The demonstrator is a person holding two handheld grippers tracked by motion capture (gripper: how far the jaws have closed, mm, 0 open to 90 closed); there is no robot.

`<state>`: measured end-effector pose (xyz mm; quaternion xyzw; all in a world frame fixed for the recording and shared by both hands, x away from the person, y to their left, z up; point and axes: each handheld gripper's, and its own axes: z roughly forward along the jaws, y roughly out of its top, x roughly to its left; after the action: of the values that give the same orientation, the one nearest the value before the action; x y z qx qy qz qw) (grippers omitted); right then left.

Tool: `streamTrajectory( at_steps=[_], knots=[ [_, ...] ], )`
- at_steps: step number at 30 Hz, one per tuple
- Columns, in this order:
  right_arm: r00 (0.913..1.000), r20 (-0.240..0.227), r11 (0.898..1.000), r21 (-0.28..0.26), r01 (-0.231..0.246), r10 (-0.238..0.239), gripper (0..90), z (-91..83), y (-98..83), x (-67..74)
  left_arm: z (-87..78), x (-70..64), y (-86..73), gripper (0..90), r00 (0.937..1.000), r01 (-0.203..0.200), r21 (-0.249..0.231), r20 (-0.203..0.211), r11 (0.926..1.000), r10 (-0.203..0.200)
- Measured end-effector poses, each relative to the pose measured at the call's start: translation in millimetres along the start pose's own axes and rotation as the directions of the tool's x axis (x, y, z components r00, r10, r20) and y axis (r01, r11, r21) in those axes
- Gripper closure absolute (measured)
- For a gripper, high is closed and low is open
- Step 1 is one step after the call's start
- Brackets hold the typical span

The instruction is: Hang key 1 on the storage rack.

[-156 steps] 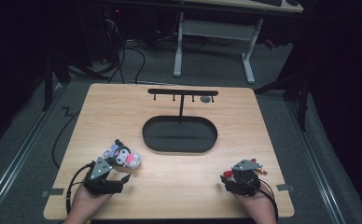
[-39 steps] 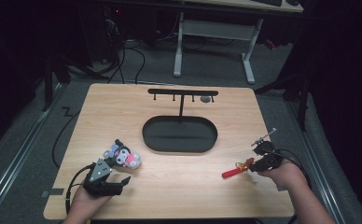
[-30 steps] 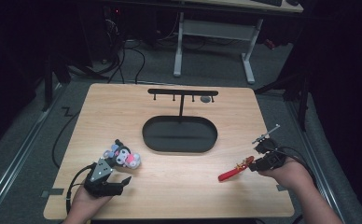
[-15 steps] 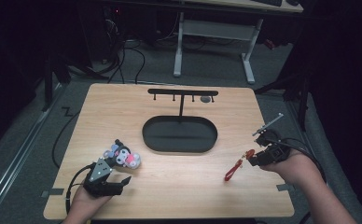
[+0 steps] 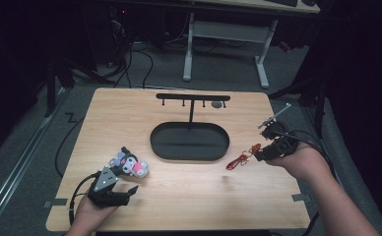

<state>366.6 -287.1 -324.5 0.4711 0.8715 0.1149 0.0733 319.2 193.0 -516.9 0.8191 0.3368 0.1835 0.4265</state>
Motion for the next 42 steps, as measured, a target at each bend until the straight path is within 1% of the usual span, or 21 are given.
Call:
streamTrajectory(
  at_steps=[4, 6, 9, 12, 14, 20, 22, 24, 26, 29, 31, 35, 40, 41, 42],
  knots=[
    [0.9999, -0.009, 1.000, -0.003, -0.014, 0.014, 64.0, 0.2, 10.9, 1.5, 0.2, -0.3, -0.1, 17.3, 1.0000, -0.001, -0.002, -0.001, 1.0000, 0.001],
    [1.0000, 0.000, 1.000, -0.001, -0.005, 0.005, 64.0, 0.3, 16.7, 2.7, 0.0, -0.4, 0.0, 17.3, 1.0000, -0.003, -0.002, 0.001, 1.0000, 0.003],
    [0.9999, -0.009, 1.000, -0.005, -0.005, 0.005, 64.0, 0.3, 25.2, 4.7, -0.1, -0.1, 0.0, 17.4, 1.0000, -0.002, -0.002, 0.004, 1.0000, 0.002],
    [0.9998, -0.009, 1.000, -0.012, -0.015, 0.015, 64.0, 0.8, 34.1, 4.9, -0.1, -0.1, 0.2, 17.4, 1.0000, -0.002, -0.003, 0.005, 1.0000, 0.002],
    [0.9999, -0.010, 1.000, -0.016, -0.012, 0.012, 64.0, 0.6, 37.9, 3.9, -0.1, -0.3, 0.2, 17.4, 1.0000, -0.002, -0.003, 0.007, 1.0000, 0.002],
    [0.9997, -0.007, 0.999, -0.031, -0.025, 0.025, 64.0, -0.3, 50.8, 0.6, -0.4, -0.2, 0.0, 17.4, 1.0000, -0.003, -0.004, 0.009, 1.0000, 0.003],
    [0.9994, -0.007, 0.999, -0.027, -0.035, 0.035, 64.0, -0.4, 55.1, -0.9, -0.4, 0.1, -0.1, 17.4, 1.0000, -0.003, -0.005, 0.008, 1.0000, 0.003],
    [0.9995, -0.005, 0.999, -0.029, -0.032, 0.032, 63.9, 0.3, 58.3, -2.2, -0.5, 0.3, -0.2, 17.4, 1.0000, -0.003, -0.006, 0.006, 1.0000, 0.003],
    [0.9991, -0.021, 0.999, -0.025, -0.037, 0.037, 64.0, 0.9, 62.2, -4.8, -0.7, 0.3, -0.4, 17.4, 1.0000, 0.000, -0.007, 0.007, 1.0000, 0.000],
    [0.9989, -0.008, 0.999, -0.022, -0.047, 0.047, 64.0, -0.3, 67.8, -8.0, -1.2, 0.6, -0.4, 17.5, 1.0000, 0.000, -0.007, 0.008, 1.0000, 0.000],
    [0.9984, -0.012, 0.998, -0.028, -0.056, 0.056, 64.0, -0.9, 73.9, -10.6, -1.2, 0.8, -0.6, 17.5, 1.0000, 0.001, -0.008, 0.008, 1.0000, -0.001],
    [0.9982, -0.007, 0.998, -0.037, -0.060, 0.059, 64.0, -0.2, 79.4, -12.0, -1.1, 1.1, -0.7, 17.5, 1.0000, 0.002, -0.008, 0.008, 1.0000, -0.002],
    [0.9981, -0.006, 0.998, -0.035, -0.061, 0.061, 64.0, 2.1, 87.3, -14.0, -1.0, 0.9, -0.6, 17.6, 1.0000, 0.000, -0.007, 0.009, 1.0000, 0.000],
    [0.9981, 0.003, 0.998, -0.033, -0.062, 0.062, 64.0, 2.6, 88.8, -14.2, -1.0, 0.8, -0.6, 17.6, 1.0000, -0.001, -0.007, 0.010, 1.0000, 0.001],
    [0.9980, 0.002, 0.997, -0.034, -0.062, 0.062, 64.0, 3.2, 90.1, -14.8, -1.0, 0.6, -0.6, 17.6, 0.9999, -0.001, -0.007, 0.010, 1.0000, 0.001]
  ],
)
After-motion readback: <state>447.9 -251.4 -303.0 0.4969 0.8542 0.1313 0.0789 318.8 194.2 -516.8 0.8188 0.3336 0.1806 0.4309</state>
